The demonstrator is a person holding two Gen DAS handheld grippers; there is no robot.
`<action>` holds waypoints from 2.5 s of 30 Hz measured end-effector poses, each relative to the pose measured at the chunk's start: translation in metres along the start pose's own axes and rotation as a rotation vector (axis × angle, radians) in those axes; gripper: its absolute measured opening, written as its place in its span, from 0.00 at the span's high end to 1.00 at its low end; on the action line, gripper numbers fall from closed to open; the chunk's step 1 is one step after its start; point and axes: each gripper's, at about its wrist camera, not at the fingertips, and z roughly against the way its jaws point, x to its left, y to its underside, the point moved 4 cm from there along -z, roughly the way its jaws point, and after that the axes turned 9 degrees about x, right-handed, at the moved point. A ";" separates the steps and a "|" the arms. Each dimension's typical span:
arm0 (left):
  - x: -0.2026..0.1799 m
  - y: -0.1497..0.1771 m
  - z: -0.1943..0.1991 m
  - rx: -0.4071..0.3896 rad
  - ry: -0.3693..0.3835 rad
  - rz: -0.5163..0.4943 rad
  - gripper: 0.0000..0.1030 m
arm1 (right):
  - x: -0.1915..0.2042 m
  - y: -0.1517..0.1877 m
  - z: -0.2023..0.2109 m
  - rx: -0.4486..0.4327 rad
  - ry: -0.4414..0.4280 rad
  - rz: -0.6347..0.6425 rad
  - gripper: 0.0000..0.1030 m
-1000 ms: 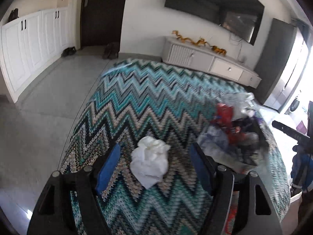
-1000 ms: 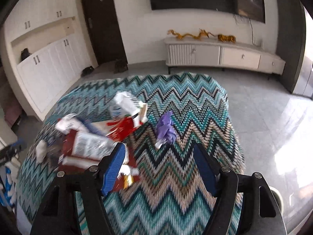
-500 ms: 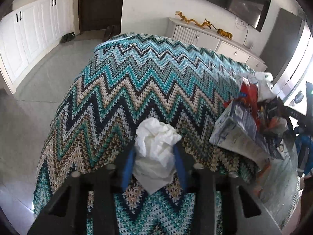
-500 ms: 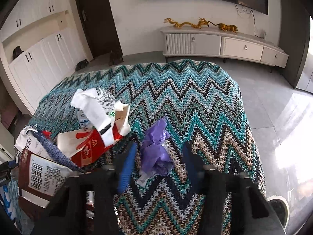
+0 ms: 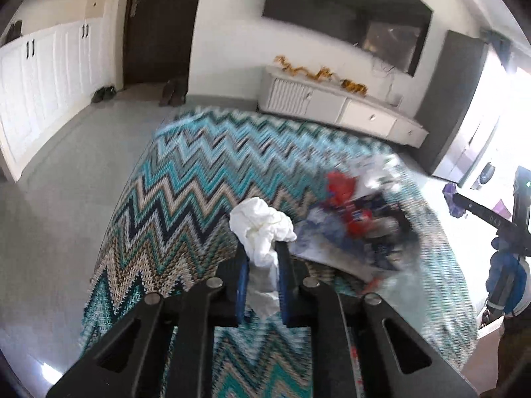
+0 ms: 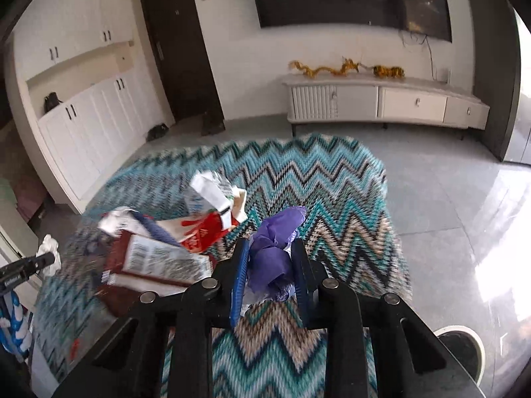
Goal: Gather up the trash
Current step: 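Carry tissue and purple wrapper over the black bin and open both tools, then move both open tools back over the remaining trash on the table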
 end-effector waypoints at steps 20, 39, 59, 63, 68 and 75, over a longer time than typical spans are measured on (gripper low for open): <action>-0.301 -0.027 -0.002 0.085 0.300 -0.467 0.86 | -0.199 0.116 0.128 -0.111 0.210 -0.311 0.75; -0.542 0.061 -0.172 0.453 0.463 -0.652 0.59 | -0.316 0.219 0.031 0.146 0.240 -0.565 0.71; -0.487 0.027 -0.083 0.190 0.474 -0.576 0.44 | -0.288 0.188 0.105 0.008 0.308 -0.530 0.50; -0.452 0.017 -0.047 0.118 0.461 -0.569 0.44 | -0.258 0.163 0.131 -0.059 0.311 -0.460 0.47; -0.396 0.005 -0.001 0.008 0.411 -0.539 0.44 | -0.211 0.132 0.156 -0.125 0.282 -0.369 0.46; -0.286 -0.008 0.043 -0.086 0.309 -0.437 0.44 | -0.133 0.094 0.178 -0.177 0.239 -0.227 0.45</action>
